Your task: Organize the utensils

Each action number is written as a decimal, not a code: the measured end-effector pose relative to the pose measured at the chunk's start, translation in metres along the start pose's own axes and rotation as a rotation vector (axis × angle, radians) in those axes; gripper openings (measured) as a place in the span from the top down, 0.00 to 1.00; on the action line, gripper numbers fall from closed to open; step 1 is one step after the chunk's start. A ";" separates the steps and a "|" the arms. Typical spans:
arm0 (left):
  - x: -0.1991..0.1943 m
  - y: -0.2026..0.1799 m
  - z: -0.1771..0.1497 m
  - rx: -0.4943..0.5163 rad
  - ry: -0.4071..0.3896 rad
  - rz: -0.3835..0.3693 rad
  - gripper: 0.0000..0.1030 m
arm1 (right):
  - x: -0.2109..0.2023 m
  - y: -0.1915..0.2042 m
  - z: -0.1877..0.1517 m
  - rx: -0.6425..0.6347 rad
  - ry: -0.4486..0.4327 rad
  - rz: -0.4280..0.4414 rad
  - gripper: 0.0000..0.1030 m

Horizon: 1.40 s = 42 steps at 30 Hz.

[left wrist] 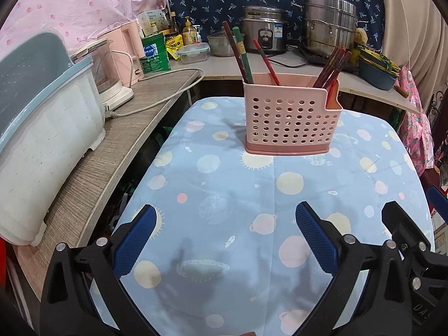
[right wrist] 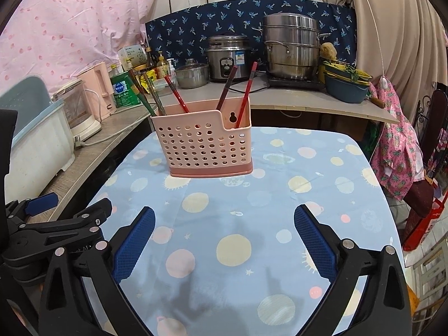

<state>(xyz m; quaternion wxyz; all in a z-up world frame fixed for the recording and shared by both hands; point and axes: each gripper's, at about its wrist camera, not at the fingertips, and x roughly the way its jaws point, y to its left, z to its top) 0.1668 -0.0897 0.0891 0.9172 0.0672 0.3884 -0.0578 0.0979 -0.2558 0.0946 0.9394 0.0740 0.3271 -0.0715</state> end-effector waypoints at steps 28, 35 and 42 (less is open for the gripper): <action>0.036 -0.007 0.020 -0.008 0.026 0.023 0.07 | 0.042 -0.005 0.019 0.017 0.039 -0.017 0.07; 0.035 -0.007 0.022 -0.010 0.019 0.027 0.07 | 0.043 -0.006 0.021 0.016 0.036 -0.017 0.07; 0.032 -0.008 0.022 -0.007 0.007 0.031 0.07 | 0.043 -0.006 0.022 0.016 0.032 -0.020 0.07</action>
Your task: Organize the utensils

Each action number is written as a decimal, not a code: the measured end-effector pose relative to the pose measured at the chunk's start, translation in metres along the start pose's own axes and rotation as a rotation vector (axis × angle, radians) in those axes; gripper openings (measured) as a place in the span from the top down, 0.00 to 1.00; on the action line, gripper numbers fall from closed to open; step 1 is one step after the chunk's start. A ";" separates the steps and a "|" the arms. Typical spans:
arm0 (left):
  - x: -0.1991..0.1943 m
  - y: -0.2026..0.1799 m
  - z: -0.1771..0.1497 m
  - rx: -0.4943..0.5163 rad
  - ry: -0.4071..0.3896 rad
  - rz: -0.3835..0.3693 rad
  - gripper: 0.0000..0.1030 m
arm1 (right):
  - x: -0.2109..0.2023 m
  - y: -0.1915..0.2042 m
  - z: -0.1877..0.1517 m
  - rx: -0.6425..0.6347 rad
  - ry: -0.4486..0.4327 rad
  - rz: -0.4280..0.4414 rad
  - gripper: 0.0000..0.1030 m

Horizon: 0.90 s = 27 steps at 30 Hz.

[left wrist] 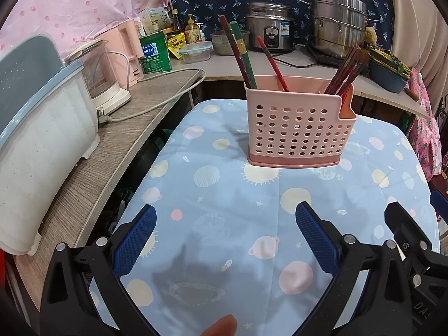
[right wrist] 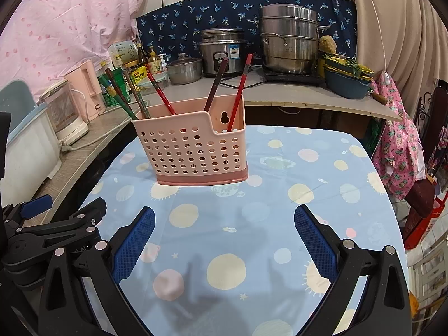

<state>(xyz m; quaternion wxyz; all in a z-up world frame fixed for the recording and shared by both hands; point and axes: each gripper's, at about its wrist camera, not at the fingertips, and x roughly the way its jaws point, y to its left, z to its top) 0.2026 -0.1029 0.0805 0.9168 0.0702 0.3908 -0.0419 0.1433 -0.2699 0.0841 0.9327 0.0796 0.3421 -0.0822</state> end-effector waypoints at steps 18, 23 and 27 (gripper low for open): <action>-0.006 -0.004 0.005 0.013 -0.018 0.005 0.07 | -0.008 -0.002 0.002 -0.001 -0.019 -0.003 0.07; -0.005 -0.003 0.006 0.006 -0.017 0.004 0.07 | -0.007 -0.003 0.001 0.001 -0.018 -0.002 0.07; -0.004 -0.002 0.007 0.006 -0.018 0.009 0.07 | -0.007 -0.002 0.003 -0.003 -0.017 -0.001 0.07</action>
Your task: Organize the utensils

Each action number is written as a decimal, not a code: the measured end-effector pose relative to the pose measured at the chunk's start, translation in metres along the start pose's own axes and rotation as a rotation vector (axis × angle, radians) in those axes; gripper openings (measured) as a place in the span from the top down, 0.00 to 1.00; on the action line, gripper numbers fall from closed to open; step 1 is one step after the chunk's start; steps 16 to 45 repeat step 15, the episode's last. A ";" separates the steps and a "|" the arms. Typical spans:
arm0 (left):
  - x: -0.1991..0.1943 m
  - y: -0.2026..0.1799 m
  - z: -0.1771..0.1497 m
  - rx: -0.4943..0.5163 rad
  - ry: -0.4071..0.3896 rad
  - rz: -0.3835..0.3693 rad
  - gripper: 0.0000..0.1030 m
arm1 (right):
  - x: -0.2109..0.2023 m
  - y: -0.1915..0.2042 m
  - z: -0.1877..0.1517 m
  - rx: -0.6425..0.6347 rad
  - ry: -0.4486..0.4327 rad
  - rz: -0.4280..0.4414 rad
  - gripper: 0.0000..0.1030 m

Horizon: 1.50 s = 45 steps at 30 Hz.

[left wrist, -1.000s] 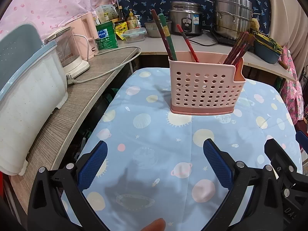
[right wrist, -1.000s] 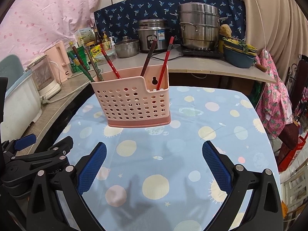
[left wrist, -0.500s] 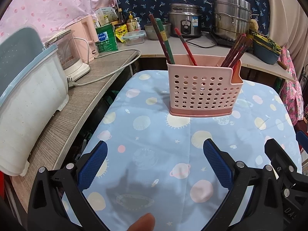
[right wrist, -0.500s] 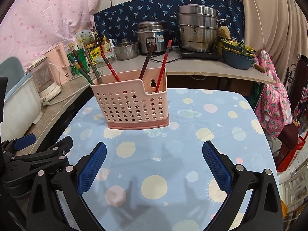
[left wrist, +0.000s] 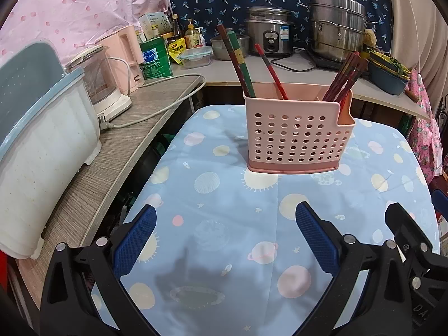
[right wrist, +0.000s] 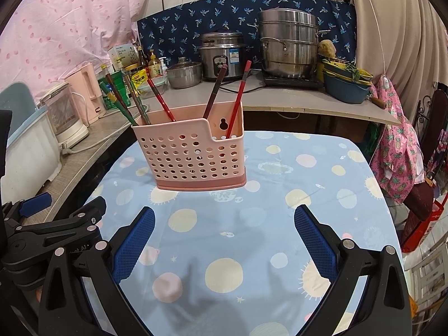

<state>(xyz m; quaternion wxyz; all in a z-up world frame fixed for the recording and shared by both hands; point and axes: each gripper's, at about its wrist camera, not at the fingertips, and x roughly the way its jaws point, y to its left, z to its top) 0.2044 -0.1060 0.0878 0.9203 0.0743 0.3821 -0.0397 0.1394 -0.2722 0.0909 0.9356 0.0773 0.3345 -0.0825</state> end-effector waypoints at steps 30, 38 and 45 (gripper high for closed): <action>0.004 -0.001 0.002 0.001 0.004 -0.005 0.08 | 0.002 0.001 0.003 -0.002 0.000 -0.004 0.07; 0.004 -0.001 0.002 0.001 0.004 -0.005 0.08 | 0.002 0.001 0.003 -0.002 0.000 -0.004 0.07; 0.004 -0.001 0.002 0.001 0.004 -0.005 0.08 | 0.002 0.001 0.003 -0.002 0.000 -0.004 0.07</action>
